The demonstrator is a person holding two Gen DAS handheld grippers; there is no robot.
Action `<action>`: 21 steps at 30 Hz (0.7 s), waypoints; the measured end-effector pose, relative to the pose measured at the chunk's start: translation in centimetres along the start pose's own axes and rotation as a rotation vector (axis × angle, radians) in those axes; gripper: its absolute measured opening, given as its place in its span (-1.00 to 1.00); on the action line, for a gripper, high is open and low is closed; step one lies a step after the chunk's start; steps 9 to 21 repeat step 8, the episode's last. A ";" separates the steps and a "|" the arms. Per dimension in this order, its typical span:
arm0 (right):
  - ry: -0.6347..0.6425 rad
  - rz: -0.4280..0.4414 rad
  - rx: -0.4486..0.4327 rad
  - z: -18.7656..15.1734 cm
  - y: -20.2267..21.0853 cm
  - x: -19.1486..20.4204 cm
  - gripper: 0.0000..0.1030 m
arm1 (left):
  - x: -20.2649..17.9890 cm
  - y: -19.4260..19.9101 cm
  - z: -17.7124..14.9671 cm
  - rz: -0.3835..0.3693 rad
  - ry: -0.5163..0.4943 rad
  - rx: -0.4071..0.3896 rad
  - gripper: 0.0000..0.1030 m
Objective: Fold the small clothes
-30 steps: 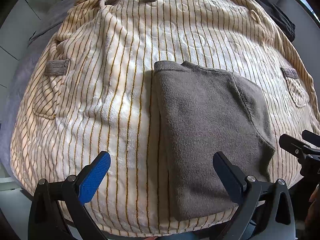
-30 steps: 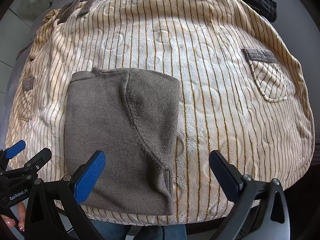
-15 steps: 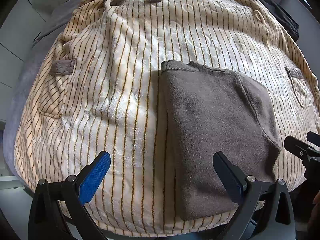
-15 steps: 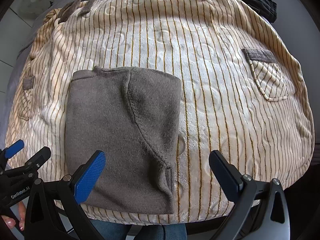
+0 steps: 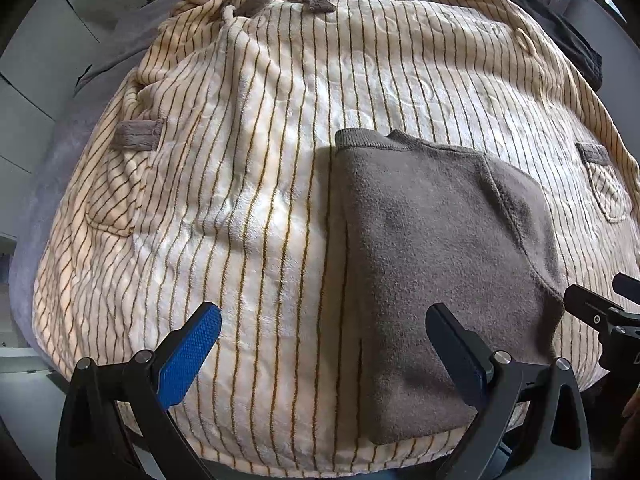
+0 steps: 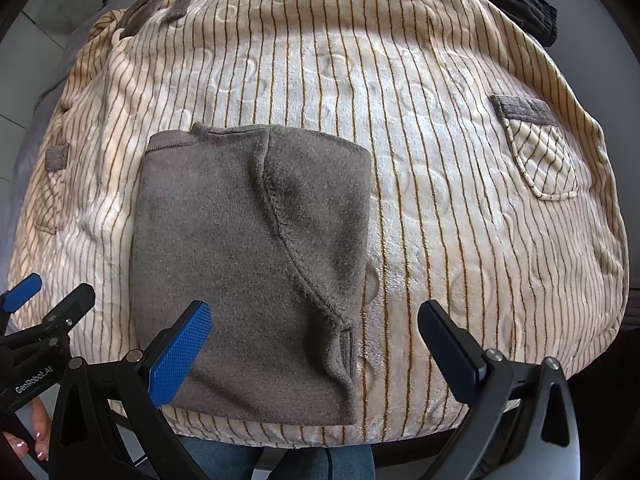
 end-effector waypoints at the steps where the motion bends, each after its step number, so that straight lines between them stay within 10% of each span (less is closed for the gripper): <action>1: -0.001 -0.001 0.001 0.0 0.0 0.0 1.00 | 0.0 0.0 0.0 0.001 -0.002 -0.001 0.99; 21: 0.000 -0.001 0.001 0.0 0.0 0.0 1.00 | -0.1 -0.1 -0.2 -0.013 -0.007 0.008 0.99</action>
Point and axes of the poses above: each gripper's, at about its wrist camera, not at the fingertips, and y roughly against the way its jaws point, x to its left, z to its top, the point moved 5 cm from there along -y, roughly the way its jaws point, and after that the axes turned 2 degrees about y, right-handed, at the moved point
